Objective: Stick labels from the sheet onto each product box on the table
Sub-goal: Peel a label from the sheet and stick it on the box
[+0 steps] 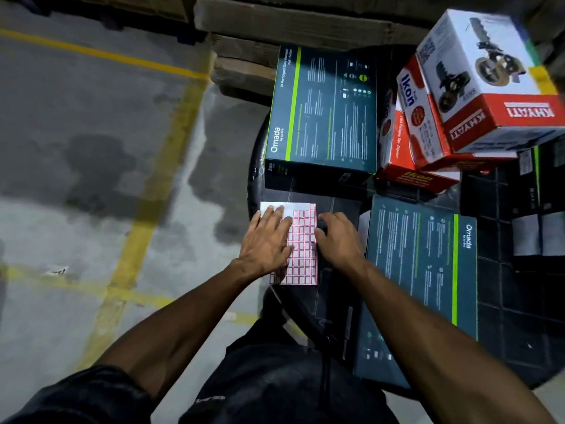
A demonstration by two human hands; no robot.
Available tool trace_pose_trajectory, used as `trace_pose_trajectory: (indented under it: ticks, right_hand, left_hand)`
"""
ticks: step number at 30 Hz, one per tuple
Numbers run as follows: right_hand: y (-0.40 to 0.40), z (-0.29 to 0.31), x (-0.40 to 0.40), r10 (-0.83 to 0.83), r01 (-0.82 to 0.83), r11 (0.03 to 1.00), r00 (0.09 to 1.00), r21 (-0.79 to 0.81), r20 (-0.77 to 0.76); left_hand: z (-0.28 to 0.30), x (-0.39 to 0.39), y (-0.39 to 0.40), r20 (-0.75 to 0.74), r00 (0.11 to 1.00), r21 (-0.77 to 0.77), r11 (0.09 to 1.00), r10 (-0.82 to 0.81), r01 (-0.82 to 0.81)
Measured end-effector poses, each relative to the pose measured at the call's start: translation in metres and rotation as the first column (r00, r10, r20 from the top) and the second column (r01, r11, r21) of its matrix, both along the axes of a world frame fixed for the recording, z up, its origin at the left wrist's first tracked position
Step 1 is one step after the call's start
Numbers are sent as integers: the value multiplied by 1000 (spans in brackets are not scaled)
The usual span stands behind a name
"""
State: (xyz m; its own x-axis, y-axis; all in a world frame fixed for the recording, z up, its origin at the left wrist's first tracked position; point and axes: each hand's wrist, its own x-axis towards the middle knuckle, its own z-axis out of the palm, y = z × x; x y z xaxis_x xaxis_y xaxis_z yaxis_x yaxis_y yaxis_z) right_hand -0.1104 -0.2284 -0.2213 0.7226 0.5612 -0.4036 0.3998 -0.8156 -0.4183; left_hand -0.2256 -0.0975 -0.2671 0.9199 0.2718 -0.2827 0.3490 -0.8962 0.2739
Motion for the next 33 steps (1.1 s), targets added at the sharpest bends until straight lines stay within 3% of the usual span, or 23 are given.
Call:
trace_pose_trajectory:
  ticks: [4, 15, 27, 30, 33]
  right_hand:
    - [17, -9, 10, -4, 3, 1000, 1000, 26, 20]
    - [41, -27, 17, 242, -233, 970, 952, -70, 186]
    - [45, -29, 20, 485, -433, 874, 806, -221, 340]
    - [46, -31, 21, 475, -432, 879, 825, -201, 305]
    - [47, -33, 27, 346, -325, 938, 905, -123, 247]
  left_hand:
    - [-1, 7, 7, -47, 998, 7, 999, -34, 35]
    - [-6, 8, 14, -31, 998, -84, 995, -55, 52]
    - [-10, 9, 15, -29, 998, -78, 995, -56, 54]
    - [-10, 10, 15, -37, 998, -72, 996, -60, 57]
    - [-10, 9, 15, -39, 997, -71, 995, -68, 66]
